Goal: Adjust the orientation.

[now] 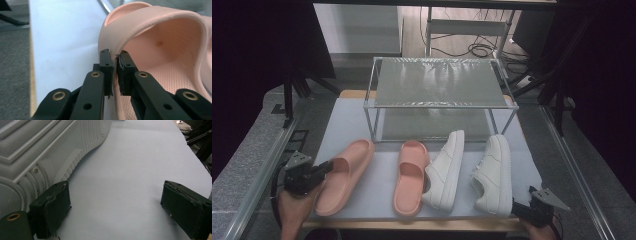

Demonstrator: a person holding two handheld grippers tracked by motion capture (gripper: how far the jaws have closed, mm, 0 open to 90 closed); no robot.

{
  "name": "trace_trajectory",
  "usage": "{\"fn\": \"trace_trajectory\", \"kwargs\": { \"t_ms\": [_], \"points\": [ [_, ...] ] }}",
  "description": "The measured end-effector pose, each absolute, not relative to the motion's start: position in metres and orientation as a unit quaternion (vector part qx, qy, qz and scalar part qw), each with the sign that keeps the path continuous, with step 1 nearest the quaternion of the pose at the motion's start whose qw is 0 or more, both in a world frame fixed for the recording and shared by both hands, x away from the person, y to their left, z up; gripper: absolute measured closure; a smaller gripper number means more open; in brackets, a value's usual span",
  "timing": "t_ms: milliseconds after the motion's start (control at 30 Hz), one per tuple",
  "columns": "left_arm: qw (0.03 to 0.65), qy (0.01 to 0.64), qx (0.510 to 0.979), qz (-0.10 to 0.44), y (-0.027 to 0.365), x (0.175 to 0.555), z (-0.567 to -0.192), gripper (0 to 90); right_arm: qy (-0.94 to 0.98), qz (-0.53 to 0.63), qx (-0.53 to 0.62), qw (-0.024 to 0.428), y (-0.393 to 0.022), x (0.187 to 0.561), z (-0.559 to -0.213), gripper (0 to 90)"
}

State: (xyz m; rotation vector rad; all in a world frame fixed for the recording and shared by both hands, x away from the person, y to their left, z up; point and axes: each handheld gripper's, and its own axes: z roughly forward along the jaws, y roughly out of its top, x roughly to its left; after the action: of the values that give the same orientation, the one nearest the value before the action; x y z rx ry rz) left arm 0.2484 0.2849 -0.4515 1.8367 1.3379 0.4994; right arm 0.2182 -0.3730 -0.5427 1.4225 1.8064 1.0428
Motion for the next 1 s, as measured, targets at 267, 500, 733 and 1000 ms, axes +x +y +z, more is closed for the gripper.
{"fn": "trace_trajectory", "kwargs": {
  "t_ms": [267, 500, 733, 1000],
  "points": [
    [0.407, 0.507, 0.736, 0.186, 0.263, 0.252, -0.446, 83.3, 0.682, 0.394, 0.537, 0.304, -0.373, 0.218, -0.543, 8.4],
    [0.415, 0.498, 0.738, 0.185, 0.251, 0.259, -0.441, 83.2, 0.682, 0.394, 0.537, 0.304, -0.373, 0.218, -0.543, 8.4],
    [0.424, 0.491, 0.737, 0.19, 0.233, 0.273, -0.437, 82.7, 0.682, 0.394, 0.537, 0.304, -0.373, 0.218, -0.543, 8.4],
    [0.424, 0.504, 0.726, 0.199, 0.214, 0.295, -0.438, 82.3, 0.682, 0.394, 0.536, 0.304, -0.373, 0.218, -0.543, 8.4]
  ]
}}
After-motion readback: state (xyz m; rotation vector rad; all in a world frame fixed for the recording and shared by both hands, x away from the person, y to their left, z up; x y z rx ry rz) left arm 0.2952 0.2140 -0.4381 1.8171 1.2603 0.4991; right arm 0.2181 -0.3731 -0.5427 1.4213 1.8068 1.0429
